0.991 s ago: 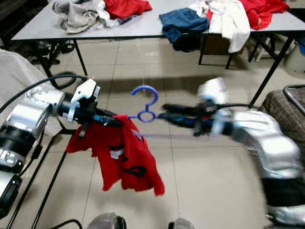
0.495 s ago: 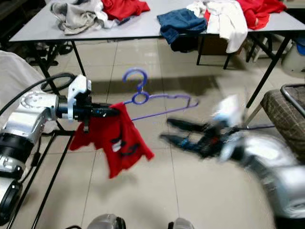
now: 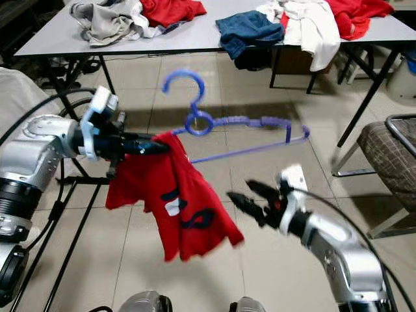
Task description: Hang hanger
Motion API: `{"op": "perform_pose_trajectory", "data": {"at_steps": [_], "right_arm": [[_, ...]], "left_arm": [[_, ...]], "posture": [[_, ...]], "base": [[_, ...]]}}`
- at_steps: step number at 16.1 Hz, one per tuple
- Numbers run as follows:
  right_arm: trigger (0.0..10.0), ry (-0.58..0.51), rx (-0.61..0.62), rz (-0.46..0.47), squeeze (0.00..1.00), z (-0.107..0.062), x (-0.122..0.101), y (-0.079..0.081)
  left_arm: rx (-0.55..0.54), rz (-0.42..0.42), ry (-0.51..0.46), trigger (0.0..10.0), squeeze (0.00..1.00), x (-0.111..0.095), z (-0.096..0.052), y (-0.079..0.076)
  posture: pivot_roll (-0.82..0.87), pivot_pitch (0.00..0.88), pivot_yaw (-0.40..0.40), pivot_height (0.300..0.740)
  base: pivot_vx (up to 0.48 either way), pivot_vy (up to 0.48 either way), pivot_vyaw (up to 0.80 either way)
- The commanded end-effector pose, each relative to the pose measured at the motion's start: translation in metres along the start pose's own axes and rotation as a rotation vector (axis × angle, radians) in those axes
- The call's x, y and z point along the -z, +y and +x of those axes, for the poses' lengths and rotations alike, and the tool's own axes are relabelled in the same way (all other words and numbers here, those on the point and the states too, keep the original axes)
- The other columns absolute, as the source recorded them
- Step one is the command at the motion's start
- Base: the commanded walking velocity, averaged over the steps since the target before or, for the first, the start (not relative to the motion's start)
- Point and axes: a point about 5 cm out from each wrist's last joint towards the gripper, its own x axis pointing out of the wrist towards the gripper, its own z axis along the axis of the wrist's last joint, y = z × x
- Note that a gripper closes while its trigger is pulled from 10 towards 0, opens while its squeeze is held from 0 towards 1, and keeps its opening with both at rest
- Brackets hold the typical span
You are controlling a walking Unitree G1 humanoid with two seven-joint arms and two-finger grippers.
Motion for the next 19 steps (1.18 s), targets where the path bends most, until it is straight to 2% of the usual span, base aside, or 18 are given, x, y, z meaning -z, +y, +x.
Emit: {"op": "perform_pose_trajectory", "data": {"at_steps": [1,3,6,8,9,12,13,15,16,17,19], "right_arm": [[10.0,-0.031,0.002,0.004,1.00,-0.002,-0.001,-0.002],[10.0,-0.049,0.003,0.022,1.00,-0.003,0.000,-0.004],[10.0,-0.154,0.046,0.108,1.00,-0.008,-0.006,-0.025],[10.0,-0.168,-0.001,0.107,1.00,-0.007,-0.012,-0.029],[10.0,-0.172,-0.085,0.082,1.00,-0.003,-0.022,-0.027],[10.0,-0.172,-0.154,0.035,1.00,0.004,-0.034,-0.027],[10.0,-0.148,-0.217,-0.052,0.00,0.007,-0.045,-0.029],[10.0,-0.119,-0.290,-0.123,0.00,0.008,-0.055,-0.030],[10.0,-0.085,-0.366,-0.198,0.00,0.008,-0.062,-0.029],[10.0,-0.068,-0.401,-0.222,0.00,0.007,-0.064,-0.028],[10.0,-0.030,-0.520,-0.292,0.00,0.009,-0.069,-0.020]], "left_arm": [[0.020,0.048,-0.039,0.0,0.00,-0.020,-0.002,0.000],[0.039,0.040,-0.055,0.0,0.00,-0.023,-0.001,-0.002],[0.172,-0.013,-0.055,0.0,0.00,-0.026,0.005,-0.014],[0.216,-0.010,-0.035,0.0,0.00,-0.027,0.011,-0.019],[0.263,-0.003,-0.033,0.0,0.00,-0.029,0.021,-0.022],[0.313,0.012,-0.033,0.0,0.00,-0.033,0.031,-0.027],[0.358,0.028,-0.024,0.0,0.00,-0.038,0.037,-0.030],[0.386,0.039,-0.012,0.0,0.00,-0.042,0.040,-0.033],[0.404,0.048,-0.003,0.0,0.00,-0.044,0.041,-0.035],[0.411,0.049,-0.002,0.0,0.00,-0.045,0.042,-0.035],[0.429,0.067,0.020,0.0,0.00,-0.045,0.046,-0.037]], "posture": [[-0.13,0.000,0.075,0.740],[-0.13,0.000,0.075,0.740],[-0.13,0.000,0.076,0.740],[-0.13,0.000,0.076,0.740],[-0.13,0.000,0.070,0.740],[-0.12,0.000,0.067,0.740],[-0.10,0.000,0.057,0.740],[-0.09,0.000,0.056,0.740],[-0.07,0.000,0.053,0.740],[-0.06,0.000,0.052,0.740],[-0.06,0.000,0.050,0.740]], "base": [[0.000,0.000,0.00],[0.000,0.000,0.00],[0.000,0.000,0.00],[0.000,0.000,0.00],[0.000,0.000,0.00],[0.000,0.000,0.00],[0.000,0.000,0.00],[0.000,0.000,0.00],[0.000,0.000,0.00],[0.000,0.000,0.00],[0.000,0.000,0.00]]}}
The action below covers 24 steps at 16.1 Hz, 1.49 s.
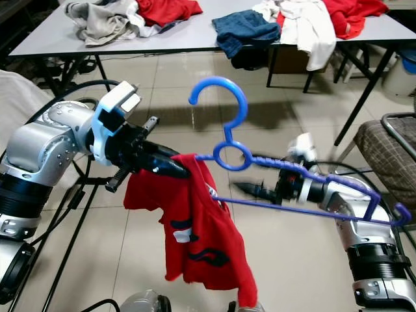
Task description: Hang hanger
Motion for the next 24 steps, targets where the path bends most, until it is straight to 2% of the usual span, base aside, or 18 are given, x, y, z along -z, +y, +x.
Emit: {"op": "perform_pose_trajectory", "data": {"at_steps": [1,5,10,13,15,19,20,24], "right_arm": [[10.0,0.012,-0.069,-0.065,0.00,0.005,-0.011,0.001],[10.0,0.020,-0.179,-0.133,0.00,0.019,-0.016,0.006],[10.0,0.057,-0.132,-0.204,0.00,0.036,-0.013,-0.006],[10.0,0.088,-0.214,-0.226,0.00,0.041,-0.012,-0.003],[10.0,0.099,-0.256,-0.221,0.00,0.039,-0.011,0.000],[10.0,0.083,-0.195,-0.217,0.00,0.026,-0.011,-0.004],[10.0,0.076,-0.203,-0.203,0.00,0.019,-0.010,0.000],[10.0,0.069,-0.256,-0.176,0.00,0.017,-0.008,0.010]], "left_arm": [[0.028,0.051,0.015,0.0,0.00,-0.011,0.004,0.000],[0.035,0.047,0.030,0.0,0.00,-0.010,0.007,0.003],[0.093,0.058,0.039,0.0,0.00,-0.013,0.017,0.001],[0.124,0.067,0.049,0.0,0.00,-0.015,0.022,0.000],[0.123,0.064,0.053,0.0,0.00,-0.014,0.022,0.001],[0.115,0.050,0.059,0.0,0.00,-0.009,0.019,0.001],[0.114,0.048,0.060,0.0,0.00,-0.008,0.018,0.000],[0.124,0.051,0.059,0.0,0.00,-0.008,0.019,0.000]], "posture": [[-0.05,0.000,0.049,0.740],[-0.05,0.000,0.050,0.740],[-0.06,0.000,0.062,0.740],[-0.06,0.000,0.060,0.740],[-0.06,0.000,0.060,0.740],[-0.06,0.000,0.050,0.740],[-0.07,0.000,0.050,0.740],[-0.07,0.000,0.053,0.740]], "base": [[0.000,0.000,0.00],[0.000,0.000,0.00],[0.000,0.000,0.00],[0.000,0.000,0.00],[0.000,0.000,0.00],[0.000,0.000,0.00],[0.000,0.000,0.00],[0.000,0.000,0.00]]}}
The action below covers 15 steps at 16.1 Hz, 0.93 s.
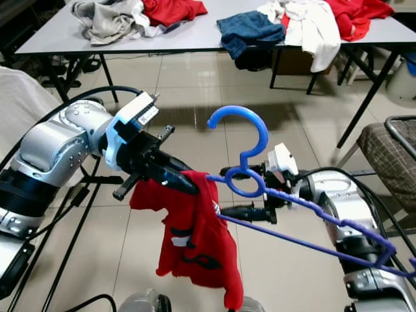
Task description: Hang hanger
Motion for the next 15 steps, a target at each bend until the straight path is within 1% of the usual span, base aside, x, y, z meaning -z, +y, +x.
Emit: {"op": "perform_pose_trajectory", "data": {"at_steps": [1,4,5,8,9,10,11,13,14,15], "right_arm": [[10.0,-0.004,-0.016,-0.020,0.00,0.002,-0.004,0.001],[10.0,0.026,-0.010,-0.022,0.00,0.009,0.001,-0.001],[10.0,0.054,-0.009,-0.025,0.00,0.012,0.006,-0.002],[10.0,0.119,-0.054,-0.038,0.00,0.017,0.012,-0.002],[10.0,0.178,-0.078,-0.047,0.00,0.019,0.017,-0.002],[10.0,0.192,-0.083,-0.049,0.00,0.019,0.019,-0.001],[10.0,0.236,-0.083,-0.051,0.00,0.020,0.025,-0.002],[10.0,0.291,-0.065,-0.036,0.00,0.024,0.033,-0.006],[10.0,0.314,-0.054,-0.013,0.00,0.026,0.039,-0.007],[9.5,0.348,-0.055,0.029,0.00,0.026,0.045,-0.006]], "left_arm": [[0.017,0.029,0.006,0.0,0.00,-0.007,0.001,0.001],[0.029,0.037,0.007,0.0,0.00,-0.009,0.003,0.000],[0.042,0.045,0.006,0.0,0.00,-0.011,0.005,-0.001],[0.062,0.060,0.012,0.0,0.00,-0.014,0.008,-0.002],[0.069,0.068,0.014,0.0,0.00,-0.016,0.010,-0.003],[0.071,0.070,0.014,0.0,0.00,-0.016,0.010,-0.003],[0.079,0.077,0.017,0.0,0.00,-0.017,0.012,-0.004],[0.092,0.089,0.026,0.0,0.00,-0.019,0.014,-0.006],[0.099,0.095,0.025,0.0,0.00,-0.021,0.015,-0.007],[0.103,0.099,0.024,0.0,0.00,-0.022,0.016,-0.007]], "posture": [[-0.08,0.000,0.055,0.740],[-0.07,0.000,0.055,0.740],[-0.07,0.000,0.055,0.740],[-0.07,0.000,0.053,0.740],[-0.07,0.000,0.051,0.740],[-0.07,0.000,0.051,0.740],[-0.07,0.000,0.050,0.740],[-0.07,0.000,0.050,0.740],[-0.07,0.000,0.050,0.740],[-0.07,0.000,0.050,0.740]], "base": [[0.000,0.000,0.00],[0.000,0.000,0.00],[0.000,0.000,0.00],[0.000,0.000,0.00],[0.000,0.000,0.00],[0.000,0.000,0.00],[0.000,0.000,0.00],[0.000,0.000,0.00],[0.000,0.000,0.00],[0.000,0.000,0.00]]}}
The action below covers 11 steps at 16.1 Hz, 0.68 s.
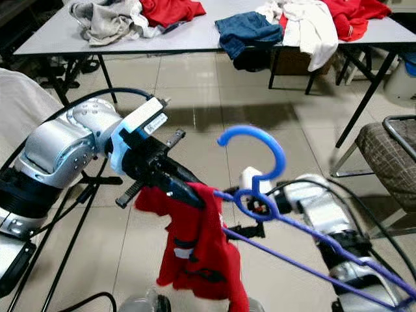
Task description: Hang hanger
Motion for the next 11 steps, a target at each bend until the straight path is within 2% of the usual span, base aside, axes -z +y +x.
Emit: {"op": "perform_pose_trajectory", "data": {"at_steps": [1,2,3,4,6,11], "right_arm": [[8.3,0.042,0.001,0.004,0.00,0.001,0.002,-0.002],[4.1,0.074,-0.008,0.051,0.00,0.002,0.011,0.000],[2.2,0.090,-0.011,0.096,0.00,0.003,0.019,0.003],[0.9,0.095,-0.007,0.122,0.00,0.002,0.024,0.005],[0.0,0.080,0.006,0.160,0.00,0.001,0.032,0.010],[0.0,0.016,0.093,0.221,0.00,-0.004,0.043,0.017]], "left_arm": [[0.016,0.032,0.000,0.0,0.00,-0.009,0.000,-0.001],[0.016,0.033,0.001,0.0,0.00,-0.009,0.000,-0.001],[0.014,0.034,0.004,0.0,0.00,-0.010,-0.001,-0.001],[0.010,0.033,0.006,0.0,0.00,-0.009,-0.002,-0.001],[0.001,0.030,0.007,0.0,0.00,-0.009,-0.004,-0.002],[-0.031,0.020,0.003,0.0,0.00,-0.006,-0.009,0.000]], "posture": [[-0.07,0.000,0.050,0.740],[-0.07,0.000,0.050,0.740],[-0.07,0.000,0.050,0.740],[-0.07,0.000,0.049,0.740],[-0.07,0.000,0.049,0.740],[-0.07,0.000,0.053,0.740]], "base": [[0.000,0.000,0.00],[0.000,0.000,0.00],[0.000,0.000,0.00],[0.000,0.000,0.00],[0.000,0.000,0.00],[0.000,0.000,0.00]]}}
